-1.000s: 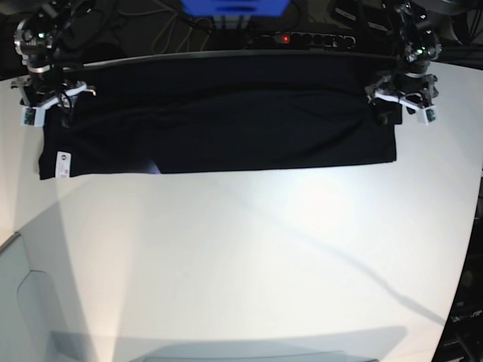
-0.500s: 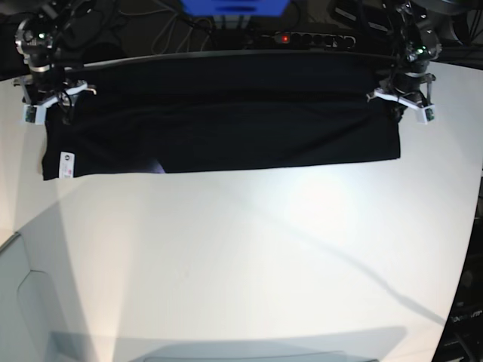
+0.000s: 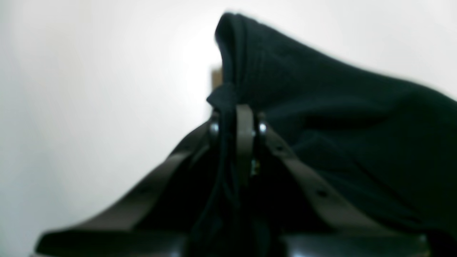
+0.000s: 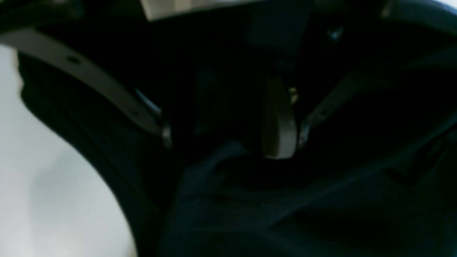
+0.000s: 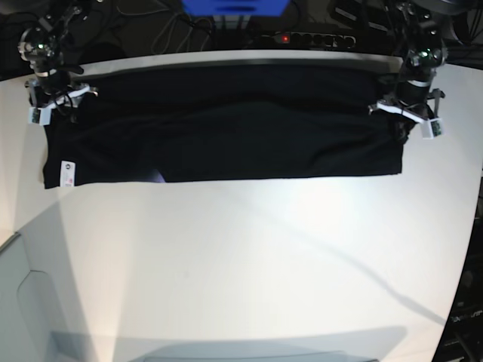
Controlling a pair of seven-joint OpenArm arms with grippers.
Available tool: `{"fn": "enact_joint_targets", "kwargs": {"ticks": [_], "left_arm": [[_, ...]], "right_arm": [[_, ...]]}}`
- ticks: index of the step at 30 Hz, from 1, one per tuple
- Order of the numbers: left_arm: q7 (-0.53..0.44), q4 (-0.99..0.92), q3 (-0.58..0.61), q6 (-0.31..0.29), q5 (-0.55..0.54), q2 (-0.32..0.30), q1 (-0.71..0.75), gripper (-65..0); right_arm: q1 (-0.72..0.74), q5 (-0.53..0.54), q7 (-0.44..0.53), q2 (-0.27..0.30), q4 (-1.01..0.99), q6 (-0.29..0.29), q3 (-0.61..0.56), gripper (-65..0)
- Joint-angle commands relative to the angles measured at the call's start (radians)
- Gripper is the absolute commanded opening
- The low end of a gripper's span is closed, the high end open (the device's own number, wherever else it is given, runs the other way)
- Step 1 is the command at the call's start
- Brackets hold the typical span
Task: Fold the T-shirt properly
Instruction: 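Hold the strip's two ends with both grippers and adjust them, then fold the strip end with the left gripper over toward the right gripper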
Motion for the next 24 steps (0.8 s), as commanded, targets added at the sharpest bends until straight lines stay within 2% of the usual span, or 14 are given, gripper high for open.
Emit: {"fn": "enact_joint_targets", "kwargs": {"ticks": [1, 7, 11, 14, 17, 24], "left_arm": [[-0.026, 0.041, -0.007, 0.002, -0.005, 0.004, 0.001, -65.0], [-0.024, 0.157, 0.011, 0.008, -0.004, 0.060, 0.001, -65.0], [-0.024, 0.162, 0.116, 0.010, 0.002, 0.130, -0.002, -65.0], [-0.024, 0.162, 0.245, 0.012, 0.028, 0.143, -0.012, -65.0], [-0.030, 0.159, 0.398, 0.013, 0.119, 0.169, -0.014, -65.0], [-0.026, 0.156, 0.637, 0.013, 0.377, 0.291, -0.054, -65.0]], "right_arm": [[-0.010, -0.025, -0.050, 0.000, -0.001, 0.015, -0.001, -33.2], [-0.014, -0.025, -0.050, -0.003, -0.001, 0.015, -0.015, -33.2], [-0.014, -0.025, -0.050, -0.004, -0.001, 0.015, -0.033, -33.2], [-0.016, -0.025, -0.050, -0.004, -0.001, 0.015, -0.035, -33.2], [-0.016, -0.025, -0.050, -0.004, 0.001, 0.015, -0.035, -33.2], [-0.014, -0.025, -0.050, -0.004, 0.001, 0.015, -0.035, -33.2]]}}
